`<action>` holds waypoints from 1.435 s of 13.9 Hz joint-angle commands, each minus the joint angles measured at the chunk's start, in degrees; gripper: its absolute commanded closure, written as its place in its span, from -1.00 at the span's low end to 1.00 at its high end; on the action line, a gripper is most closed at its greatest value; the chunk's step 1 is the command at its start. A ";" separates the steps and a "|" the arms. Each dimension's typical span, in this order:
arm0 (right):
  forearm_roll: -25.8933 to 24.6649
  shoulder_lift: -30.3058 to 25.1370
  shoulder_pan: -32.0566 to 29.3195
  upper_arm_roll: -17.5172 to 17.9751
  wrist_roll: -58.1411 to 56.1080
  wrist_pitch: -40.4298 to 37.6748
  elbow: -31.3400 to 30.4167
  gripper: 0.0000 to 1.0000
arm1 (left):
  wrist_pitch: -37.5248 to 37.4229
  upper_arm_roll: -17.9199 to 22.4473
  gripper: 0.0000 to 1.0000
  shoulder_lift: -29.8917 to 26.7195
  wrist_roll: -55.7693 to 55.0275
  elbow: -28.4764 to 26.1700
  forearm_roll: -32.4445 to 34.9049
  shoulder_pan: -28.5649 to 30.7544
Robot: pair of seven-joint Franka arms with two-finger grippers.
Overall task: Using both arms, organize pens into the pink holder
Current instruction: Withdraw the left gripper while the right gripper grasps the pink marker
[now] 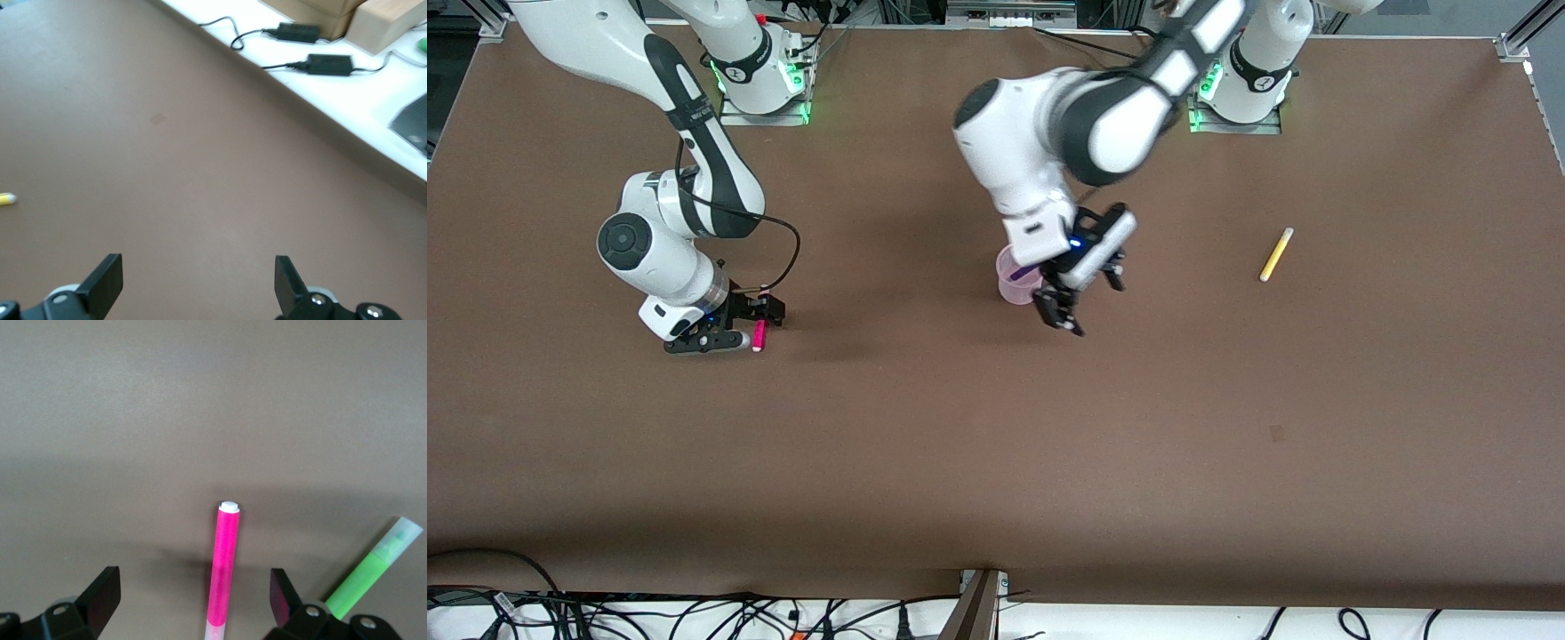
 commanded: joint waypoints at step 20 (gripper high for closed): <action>0.92 4.39 -0.27 0.03 9.50 0.50 0.46 0.11 | -3.63 -0.97 -1.00 -19.88 97.54 -7.56 -41.98 43.33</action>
